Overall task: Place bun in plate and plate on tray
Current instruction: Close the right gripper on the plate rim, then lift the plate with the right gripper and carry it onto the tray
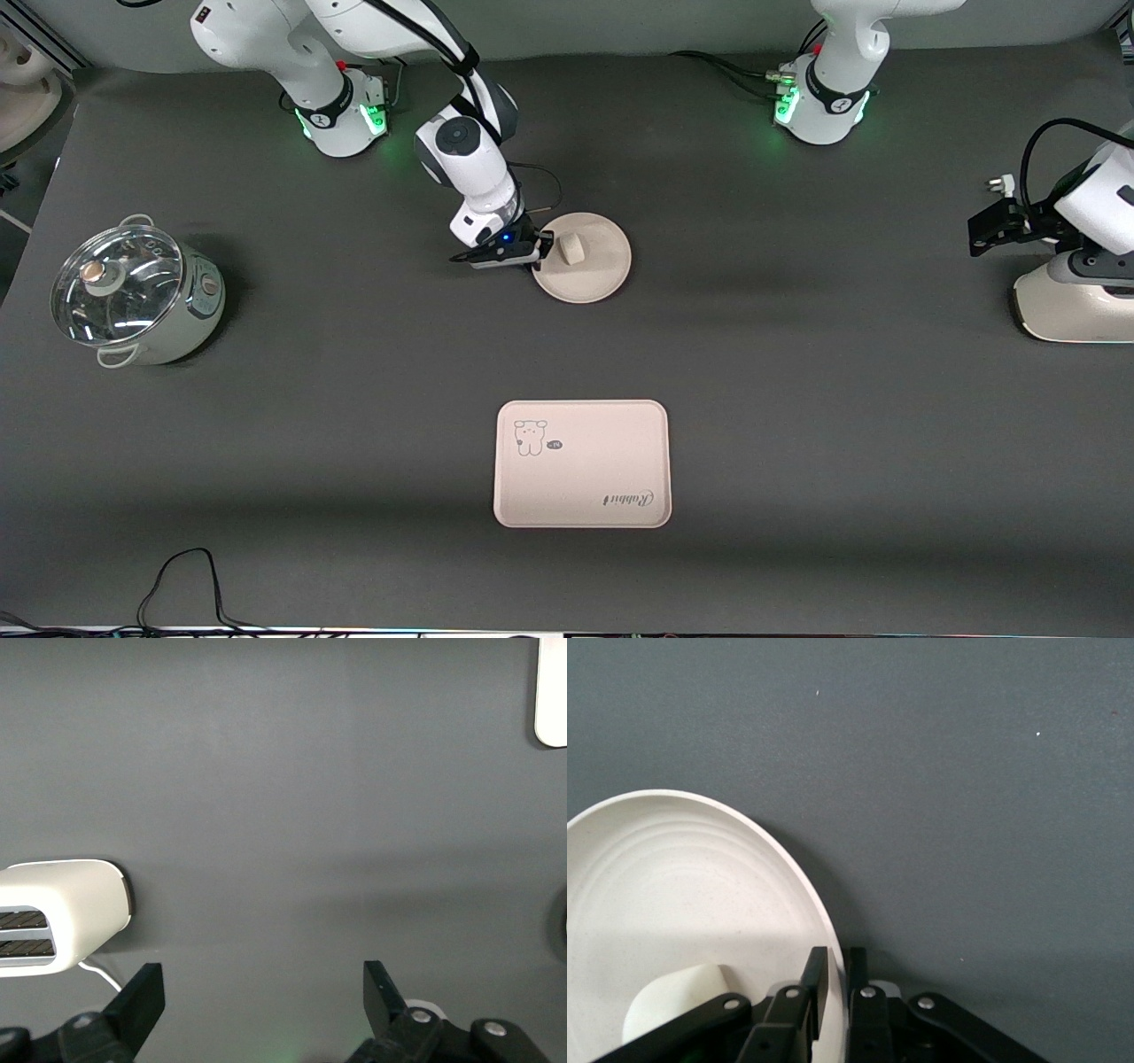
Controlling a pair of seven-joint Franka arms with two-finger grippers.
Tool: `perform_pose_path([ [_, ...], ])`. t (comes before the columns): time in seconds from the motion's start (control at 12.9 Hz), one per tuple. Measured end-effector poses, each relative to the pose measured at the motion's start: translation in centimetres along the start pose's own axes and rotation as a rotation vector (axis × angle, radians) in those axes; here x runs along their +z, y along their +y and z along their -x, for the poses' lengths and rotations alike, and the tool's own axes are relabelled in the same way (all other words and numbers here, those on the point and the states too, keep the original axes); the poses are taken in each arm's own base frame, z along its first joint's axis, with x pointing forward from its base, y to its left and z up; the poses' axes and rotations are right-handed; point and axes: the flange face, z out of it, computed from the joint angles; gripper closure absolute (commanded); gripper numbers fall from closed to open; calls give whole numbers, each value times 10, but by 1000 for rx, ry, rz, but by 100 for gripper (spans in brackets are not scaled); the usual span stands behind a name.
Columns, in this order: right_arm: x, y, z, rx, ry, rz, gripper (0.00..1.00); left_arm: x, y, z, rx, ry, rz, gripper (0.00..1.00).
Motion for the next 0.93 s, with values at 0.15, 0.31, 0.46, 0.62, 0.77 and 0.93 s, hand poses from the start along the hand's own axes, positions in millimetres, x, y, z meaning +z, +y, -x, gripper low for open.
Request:
perform_pose_path([
  [0.15,-3,-2,-2,0,4,-6,100,0,-1,0,-2,0,0,0],
  [0.31,-6,-3,-3,1,6,-10,100,0,-4,0,-6,3,0,0],
  [0.46,-7,-3,-3,2,7,-11,100,0,-3,0,-5,3,0,0],
  [0.62,-15,-4,-10,11,14,-19,100,1,2,-1,5,1,-1,0],
  [0.77,-43,-9,-29,28,-6,-19,100,2,2,-2,4,8,-2,0],
  [0.93,-97,-13,-55,35,-17,-37,100,3,-2,-2,-3,11,0,0],
])
